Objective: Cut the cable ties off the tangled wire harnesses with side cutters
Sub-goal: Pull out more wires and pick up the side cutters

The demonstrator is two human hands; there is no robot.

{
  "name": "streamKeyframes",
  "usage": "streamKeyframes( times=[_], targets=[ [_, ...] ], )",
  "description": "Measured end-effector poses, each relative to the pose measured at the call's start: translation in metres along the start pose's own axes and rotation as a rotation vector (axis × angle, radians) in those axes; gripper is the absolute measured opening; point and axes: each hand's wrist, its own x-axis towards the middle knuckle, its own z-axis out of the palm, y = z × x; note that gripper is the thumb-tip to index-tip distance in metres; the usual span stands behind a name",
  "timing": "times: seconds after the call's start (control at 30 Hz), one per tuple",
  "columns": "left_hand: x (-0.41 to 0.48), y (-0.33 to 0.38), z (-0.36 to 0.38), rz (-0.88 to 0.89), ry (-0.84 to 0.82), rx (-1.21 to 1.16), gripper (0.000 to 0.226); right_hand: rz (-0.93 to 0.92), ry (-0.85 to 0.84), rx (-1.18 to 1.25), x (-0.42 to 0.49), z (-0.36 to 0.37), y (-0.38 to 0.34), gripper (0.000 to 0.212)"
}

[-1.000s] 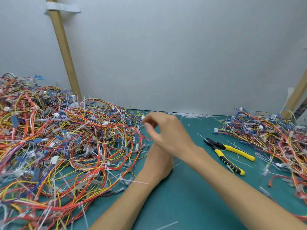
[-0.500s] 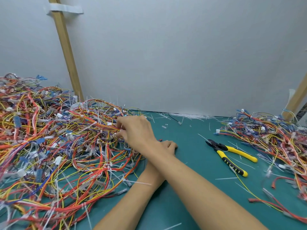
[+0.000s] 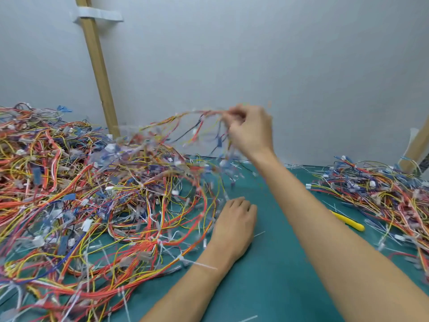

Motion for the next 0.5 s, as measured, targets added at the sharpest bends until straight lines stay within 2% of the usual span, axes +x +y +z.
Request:
streamKeyframes(
  times=[0.1,0.13,0.17,0.23,0.27,0.3,0.37,0.43,0.5],
  targets=[
    [0.002,0.002,0.001,0.000,0.016,0.047,0.011,0.075,0.296,0.223,0.025,-0.032,0.005,0.014],
    [0.001,0.003,0.001,0.001,0.008,0.042,0.011,0.077,0.309,0.211,0.026,-0.039,0.011,0.013],
    [0.001,0.003,0.001,0.000,-0.003,0.034,0.011,0.072,0.228,0.128,0.023,-0.044,0.017,0.012],
    [0.003,0.005,-0.003,-0.040,-0.025,0.048,0.014,0.137,-0.145,-0.048,0.008,-0.046,0.032,0.013],
    [0.002,0.005,-0.003,-0.062,-0.021,0.056,0.014,0.191,-0.259,-0.048,0.003,-0.048,0.040,0.014],
    [0.001,0.003,-0.002,-0.097,-0.034,0.027,0.013,0.237,-0.250,0.013,0.000,-0.051,0.047,0.016],
    [0.002,0.001,-0.002,-0.131,-0.065,-0.014,0.020,0.348,0.040,0.218,0.005,-0.062,0.058,0.016],
    [0.004,-0.002,0.001,-0.190,-0.022,-0.064,0.030,0.477,0.378,0.462,0.013,-0.071,0.062,0.015],
    [0.005,-0.003,0.000,-0.307,0.078,-0.178,0.033,0.564,0.543,0.590,0.012,-0.075,0.075,0.017]
  ],
)
